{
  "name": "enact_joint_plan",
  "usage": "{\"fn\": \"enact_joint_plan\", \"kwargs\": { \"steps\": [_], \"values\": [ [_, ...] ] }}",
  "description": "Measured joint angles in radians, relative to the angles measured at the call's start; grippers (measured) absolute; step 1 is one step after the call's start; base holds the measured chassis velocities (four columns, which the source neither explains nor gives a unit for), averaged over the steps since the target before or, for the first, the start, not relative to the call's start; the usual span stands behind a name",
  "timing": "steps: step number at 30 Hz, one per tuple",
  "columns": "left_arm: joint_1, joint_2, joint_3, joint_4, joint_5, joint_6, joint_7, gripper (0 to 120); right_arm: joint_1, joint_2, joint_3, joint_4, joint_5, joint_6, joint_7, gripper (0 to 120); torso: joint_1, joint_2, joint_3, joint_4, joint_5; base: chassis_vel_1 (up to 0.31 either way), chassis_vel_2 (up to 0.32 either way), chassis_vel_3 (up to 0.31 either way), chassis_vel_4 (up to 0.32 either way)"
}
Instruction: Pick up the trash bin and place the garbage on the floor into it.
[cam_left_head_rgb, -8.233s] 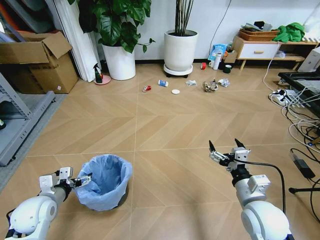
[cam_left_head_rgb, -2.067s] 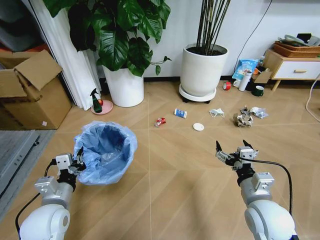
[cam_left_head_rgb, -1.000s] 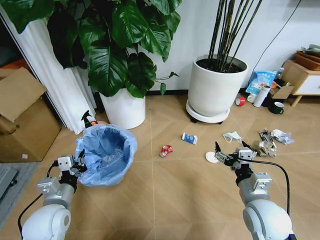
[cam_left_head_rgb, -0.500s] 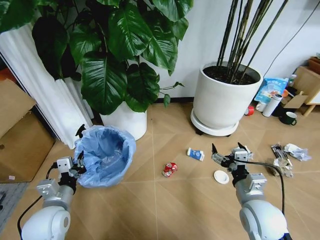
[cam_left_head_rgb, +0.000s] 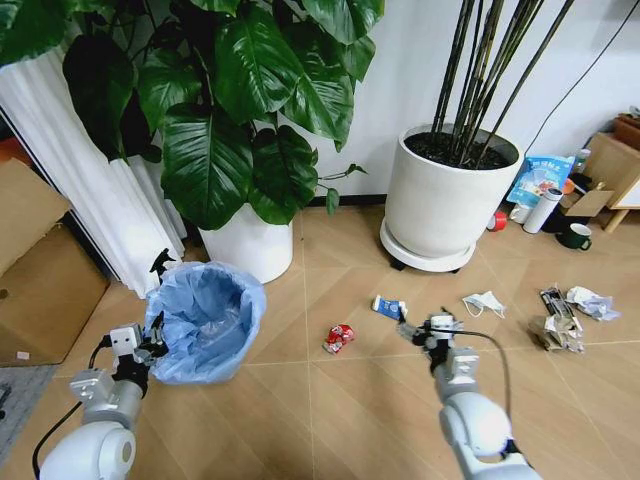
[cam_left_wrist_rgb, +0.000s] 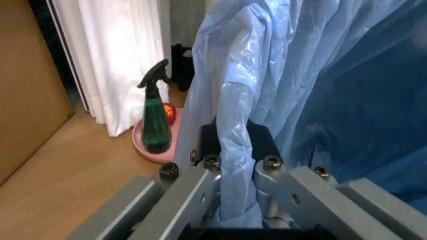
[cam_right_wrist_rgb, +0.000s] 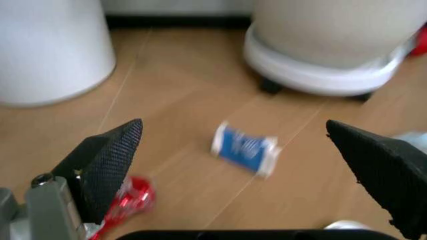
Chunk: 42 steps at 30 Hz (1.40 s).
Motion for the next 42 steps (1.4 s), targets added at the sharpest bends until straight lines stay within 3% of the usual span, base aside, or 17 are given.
{"fn": "enact_joint_plan", "kwargs": {
  "steps": [5,11,20,42],
  "values": [
    [0.002,0.011,0.006,0.002,-0.001,-0.002,0.004,0,0.098,0.049,-0.059,-0.162,0.03,0.015,0.024,100,0.0,0.0,0.0,-0.0003,-0.0003,0.0,0.0,0.0,0.0],
    [0.008,0.018,0.024,-0.008,-0.001,-0.007,0.009,0,0.246,0.185,-0.13,-0.375,0.12,0.026,0.127,100,0.0,0.0,0.0,0.0004,0.0006,0.0,0.0,0.0,0.0],
    [-0.004,0.018,0.052,-0.017,0.012,0.0,0.007,0,0.306,0.193,-0.137,-0.485,0.255,-0.045,0.266,100,0.0,0.0,0.0,-0.0004,0.0,0.0,0.0,0.0,0.0],
    [-0.017,0.008,0.051,-0.041,0.0,0.023,-0.009,0,0.5,0.189,-0.148,-0.743,0.307,-0.116,0.19,100,0.0,0.0,0.0,0.0,0.0004,0.0,0.0,0.0,0.0]
  ]
}}
